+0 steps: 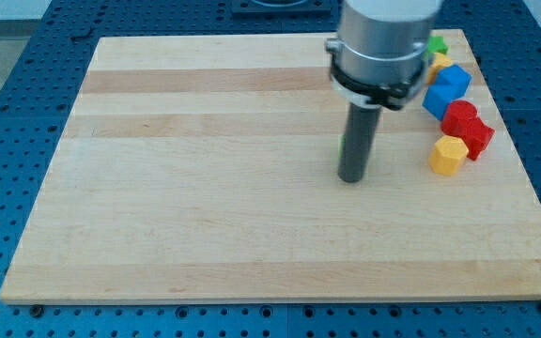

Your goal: Push yellow circle to the center

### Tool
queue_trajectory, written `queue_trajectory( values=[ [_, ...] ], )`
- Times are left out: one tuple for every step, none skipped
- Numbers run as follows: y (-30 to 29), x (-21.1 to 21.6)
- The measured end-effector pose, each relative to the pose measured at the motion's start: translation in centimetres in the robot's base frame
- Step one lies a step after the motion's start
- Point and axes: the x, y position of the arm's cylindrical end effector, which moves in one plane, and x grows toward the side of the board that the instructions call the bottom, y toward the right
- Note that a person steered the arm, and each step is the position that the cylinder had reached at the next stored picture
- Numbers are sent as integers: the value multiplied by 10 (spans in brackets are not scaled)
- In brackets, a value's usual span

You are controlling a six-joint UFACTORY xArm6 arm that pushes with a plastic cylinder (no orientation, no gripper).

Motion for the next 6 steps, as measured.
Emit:
queue_trajectory(
  values=[
    [-19, -8],
    [25, -8],
    [53, 5],
    [62, 14],
    [62, -17],
    [59, -54]
  ],
)
